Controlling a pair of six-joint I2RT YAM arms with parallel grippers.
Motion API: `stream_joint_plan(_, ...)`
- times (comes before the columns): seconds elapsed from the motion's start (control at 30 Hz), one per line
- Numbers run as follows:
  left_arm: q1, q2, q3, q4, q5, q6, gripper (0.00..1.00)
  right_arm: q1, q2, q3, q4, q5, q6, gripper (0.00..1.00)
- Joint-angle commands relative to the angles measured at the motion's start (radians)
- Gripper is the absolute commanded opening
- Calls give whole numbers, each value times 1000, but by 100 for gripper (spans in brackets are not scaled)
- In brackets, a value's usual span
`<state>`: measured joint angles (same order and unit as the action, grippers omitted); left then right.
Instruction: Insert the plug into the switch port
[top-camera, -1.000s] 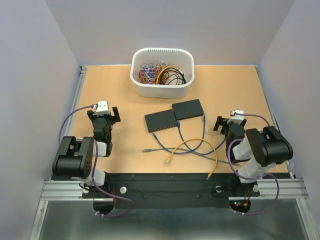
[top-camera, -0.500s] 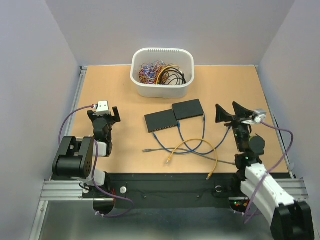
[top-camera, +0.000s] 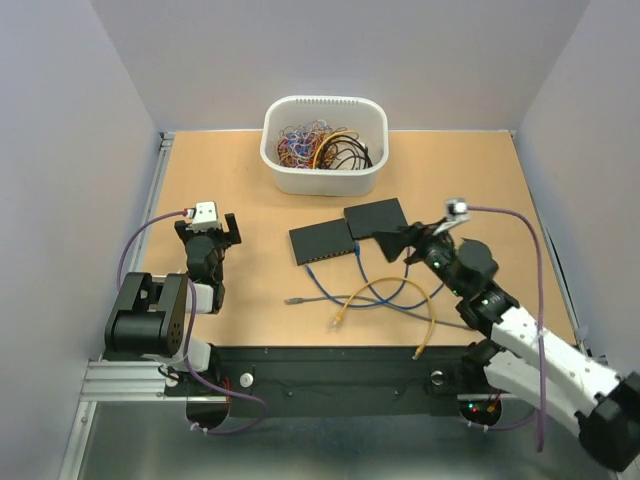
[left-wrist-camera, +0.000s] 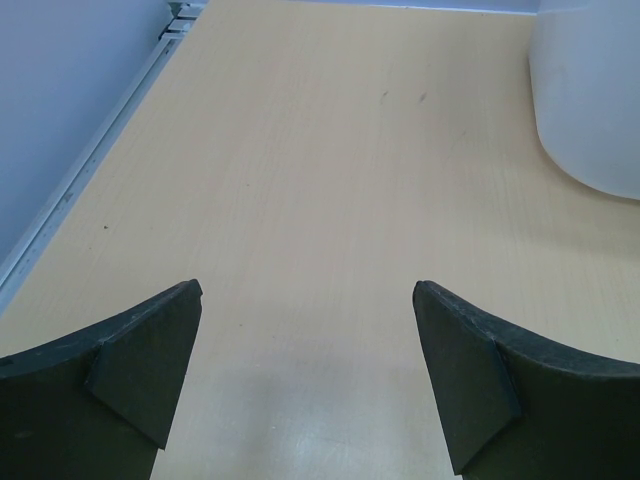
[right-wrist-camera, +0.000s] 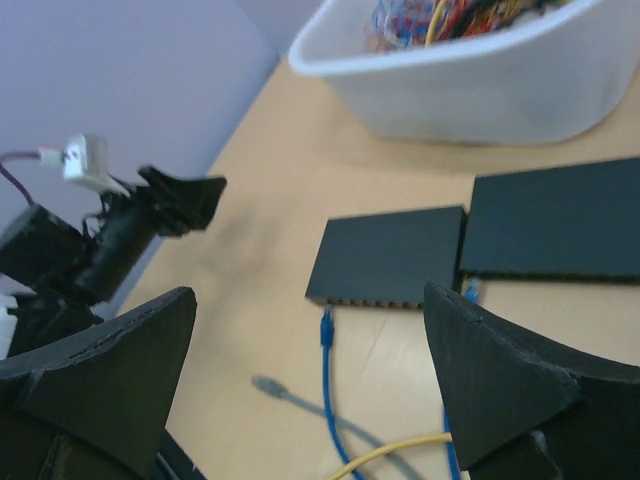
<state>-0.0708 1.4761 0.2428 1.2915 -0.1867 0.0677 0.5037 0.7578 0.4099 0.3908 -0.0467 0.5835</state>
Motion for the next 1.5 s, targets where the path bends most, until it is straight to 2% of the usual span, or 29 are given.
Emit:
stream_joint_plan(0.0,2,-19,0,250,-3,12,99,341,200,183,-278,414,-125,100)
stream_joint_plan(0.07,2,-19,0,250,0,11,99,479,375,295,-337,645,-189,100)
stream_joint_plan(0.1,2,-19,1,249,0,12,99,566,424,358,-352,686,-217,100)
stream_joint_plan(0.27,2,-20,1,249,1,12,99,619,671,467,-365,693,-220,100)
stream_joint_plan(0.47,0,-25,-7,267,-13,14,99,618,827,563,-365,662,-221,100)
stream_joint_plan(0.57,0,-162,67,81,-43,-18,99,618,882,593,-365,671,-215,97)
stream_joint_plan(0.6,0,-198,103,-119,-42,-34,99,618,894,598,-365,668,-217,97)
stream_joint_plan(0.7,0,-314,229,-408,-56,-184,99,618,930,612,-365,647,-217,92)
stream_joint_plan(0.8,0,-402,283,-559,-53,-287,99,618,943,616,-363,631,-209,89)
stream_joint_plan(0.87,0,-415,251,-608,-89,-498,99,616,949,621,-363,619,-208,82)
stream_joint_plan(0.9,2,-399,225,-616,-129,-593,99,616,951,621,-362,610,-209,72)
stream_joint_plan(0.93,15,-378,205,-583,-64,-600,99,616,953,621,-362,610,-202,68)
stream_joint_plan(0.97,57,-349,199,-545,113,-586,99,616,956,621,-362,607,-198,64)
stream_joint_plan(1.03,63,-272,233,-567,164,-582,99,616,959,619,-363,596,-194,61)
stream_joint_plan(1.1,63,-252,233,-564,133,-591,99,616,971,621,-360,581,-192,58)
stream_joint_plan(1.47,63,-246,210,-578,58,-600,99,610,1100,690,-359,542,-182,54)
